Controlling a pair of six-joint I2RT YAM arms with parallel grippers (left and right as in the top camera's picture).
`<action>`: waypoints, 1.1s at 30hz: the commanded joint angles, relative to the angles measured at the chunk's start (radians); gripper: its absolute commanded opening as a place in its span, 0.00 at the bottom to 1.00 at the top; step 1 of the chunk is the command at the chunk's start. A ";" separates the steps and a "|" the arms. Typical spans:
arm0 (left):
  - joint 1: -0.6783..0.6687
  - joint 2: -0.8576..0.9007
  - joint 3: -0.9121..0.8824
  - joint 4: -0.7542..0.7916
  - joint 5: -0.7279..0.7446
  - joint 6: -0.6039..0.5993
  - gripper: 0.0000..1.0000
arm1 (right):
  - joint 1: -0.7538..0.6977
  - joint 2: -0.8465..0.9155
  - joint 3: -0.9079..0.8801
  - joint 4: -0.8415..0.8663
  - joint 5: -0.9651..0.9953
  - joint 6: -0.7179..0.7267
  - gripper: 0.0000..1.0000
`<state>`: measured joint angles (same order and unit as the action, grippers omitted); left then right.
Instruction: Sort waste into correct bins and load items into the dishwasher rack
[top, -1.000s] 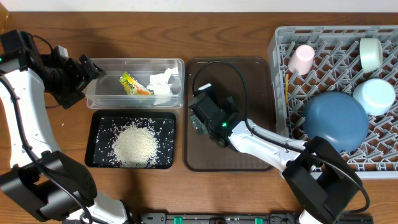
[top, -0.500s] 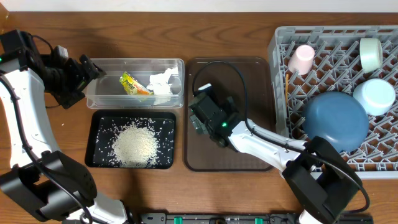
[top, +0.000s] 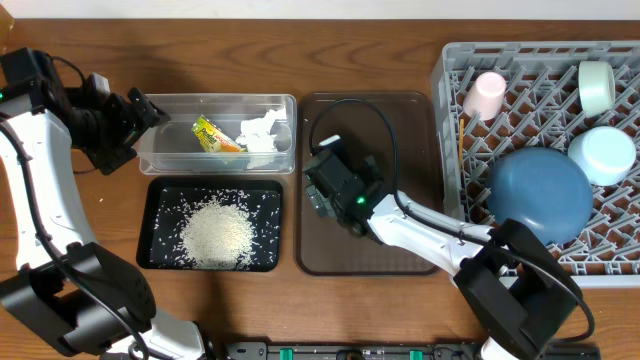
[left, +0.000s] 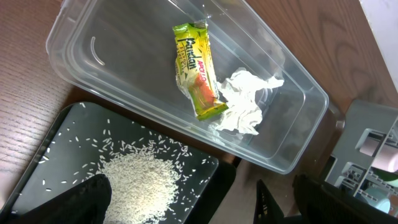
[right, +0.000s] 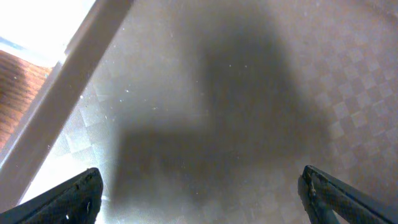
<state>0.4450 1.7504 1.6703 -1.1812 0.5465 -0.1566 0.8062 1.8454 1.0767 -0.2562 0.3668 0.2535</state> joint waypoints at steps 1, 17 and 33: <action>0.003 -0.017 0.022 -0.004 0.001 0.006 0.96 | -0.010 -0.003 0.002 -0.002 0.010 -0.008 0.99; 0.003 -0.017 0.022 -0.004 0.001 0.006 0.96 | -0.196 -0.444 -0.003 0.053 0.096 -0.007 0.99; 0.003 -0.017 0.022 -0.004 0.001 0.006 0.96 | -0.455 -1.440 -0.409 -0.051 0.099 -0.005 0.99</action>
<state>0.4450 1.7504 1.6703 -1.1801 0.5465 -0.1566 0.3859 0.5594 0.7712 -0.3019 0.4606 0.2512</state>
